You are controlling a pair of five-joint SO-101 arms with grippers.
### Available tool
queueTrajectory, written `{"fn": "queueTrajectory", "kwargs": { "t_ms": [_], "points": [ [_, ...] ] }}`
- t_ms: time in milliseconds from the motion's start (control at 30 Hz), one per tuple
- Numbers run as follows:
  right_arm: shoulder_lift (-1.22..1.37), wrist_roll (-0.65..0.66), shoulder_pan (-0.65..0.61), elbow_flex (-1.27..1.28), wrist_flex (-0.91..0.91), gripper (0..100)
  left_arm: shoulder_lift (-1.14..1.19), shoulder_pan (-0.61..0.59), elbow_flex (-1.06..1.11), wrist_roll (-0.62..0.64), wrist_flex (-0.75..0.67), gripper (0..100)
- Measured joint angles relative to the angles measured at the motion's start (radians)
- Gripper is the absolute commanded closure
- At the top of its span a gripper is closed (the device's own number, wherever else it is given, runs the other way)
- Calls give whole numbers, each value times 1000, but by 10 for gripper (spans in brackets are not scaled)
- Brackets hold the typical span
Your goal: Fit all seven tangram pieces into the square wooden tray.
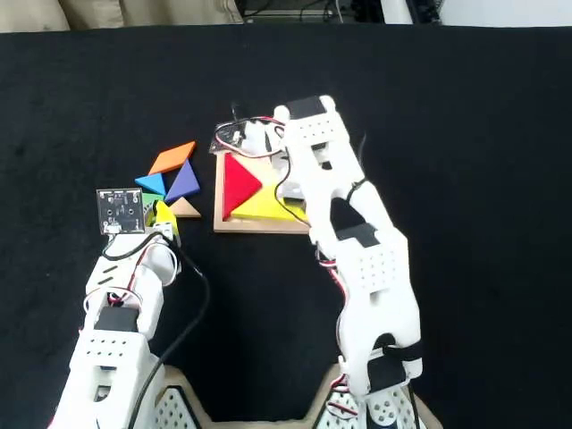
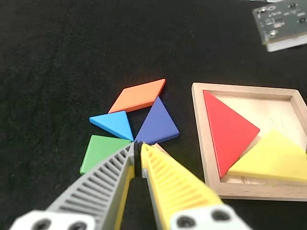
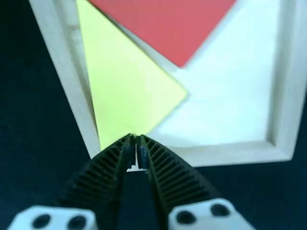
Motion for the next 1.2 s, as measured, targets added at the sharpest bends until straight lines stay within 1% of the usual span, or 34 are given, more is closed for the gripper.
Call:
{"fn": "queueTrajectory", "kwargs": {
  "t_ms": [133, 267, 433, 533, 667, 733, 800, 900, 1033, 1200],
  "points": [
    [14, 0, -32, -31, 0, 985, 0, 0, 0, 0, 0, 961],
    [14, 0, -64, -103, 69, 985, 0, 0, 0, 0, 0, 961],
    [14, -17, -54, -232, 158, 988, 0, 0, 0, 0, 0, 961],
    [0, -84, -28, -313, 183, 988, 0, 0, 0, 0, 0, 961],
    [-25, -250, 2, -377, 170, 988, 0, 0, 0, 0, 0, 961],
    [-12, -347, 0, -373, 106, 988, 0, 9, 0, 0, 0, 961],
    [32, -440, 0, -354, 3, 988, 0, 14, 0, 0, 0, 961],
    [140, -539, 0, -345, -124, 988, 0, 14, 0, 0, 0, 961],
    [230, -566, 0, -356, -132, 988, 0, 15, 0, -9, 0, 961],
    [276, -569, -34, -433, -46, 988, 0, 21, 0, -28, 0, 961]
  ]
}}
